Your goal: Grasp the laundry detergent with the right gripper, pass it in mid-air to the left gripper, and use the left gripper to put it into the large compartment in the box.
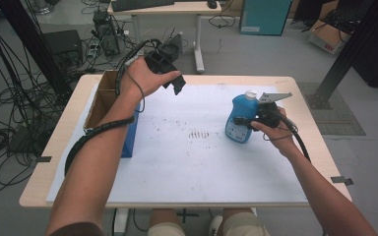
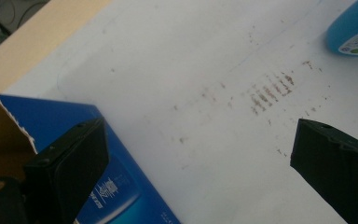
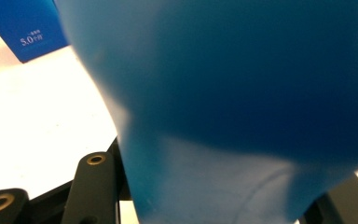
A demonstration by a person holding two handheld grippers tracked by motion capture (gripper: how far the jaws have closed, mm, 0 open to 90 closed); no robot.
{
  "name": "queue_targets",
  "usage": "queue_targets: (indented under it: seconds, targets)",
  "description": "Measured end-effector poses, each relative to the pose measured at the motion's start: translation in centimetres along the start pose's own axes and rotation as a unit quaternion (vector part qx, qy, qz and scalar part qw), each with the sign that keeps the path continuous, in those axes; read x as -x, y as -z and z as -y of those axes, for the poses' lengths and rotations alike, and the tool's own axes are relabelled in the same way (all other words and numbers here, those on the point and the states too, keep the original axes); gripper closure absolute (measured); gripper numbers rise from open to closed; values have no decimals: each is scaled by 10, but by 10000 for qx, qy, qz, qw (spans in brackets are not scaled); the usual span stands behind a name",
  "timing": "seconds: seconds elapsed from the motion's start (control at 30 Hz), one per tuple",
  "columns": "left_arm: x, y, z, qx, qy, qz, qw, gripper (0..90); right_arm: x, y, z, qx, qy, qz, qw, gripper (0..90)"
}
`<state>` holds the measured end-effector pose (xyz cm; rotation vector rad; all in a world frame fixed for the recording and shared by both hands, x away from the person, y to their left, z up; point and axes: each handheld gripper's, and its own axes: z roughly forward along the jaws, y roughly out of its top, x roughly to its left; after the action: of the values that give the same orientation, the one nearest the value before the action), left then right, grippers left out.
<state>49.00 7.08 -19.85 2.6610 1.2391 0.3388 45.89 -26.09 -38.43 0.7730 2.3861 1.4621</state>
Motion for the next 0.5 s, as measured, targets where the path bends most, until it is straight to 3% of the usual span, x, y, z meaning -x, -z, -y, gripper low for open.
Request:
queue_targets:
  seconds: [0.2, 0.23, 0.33, 0.43, 0.5]
  targets:
    - [-1, 11, -7, -28, -573, -58, 9983, 49, -2, -3, -24, -37, 32, -210, 9998, 447]
    - [-2, 16, -10, -34, -771, -28, 9970, 49, -2, -5, -28, -19, 70, -235, 9997, 447]
    - [-3, 19, -12, -34, -922, -9, 9957, 49, -4, -8, -37, -13, 113, -297, 9995, 447]
    - [-3, 24, -15, -53, -1178, 41, 9930, 49, -7, -13, -49, -54, 184, -403, 9990, 446]
    - [-1, 30, -17, -45, -1443, 127, 9894, 48, -11, -18, -60, -113, 311, -512, 9981, 446]
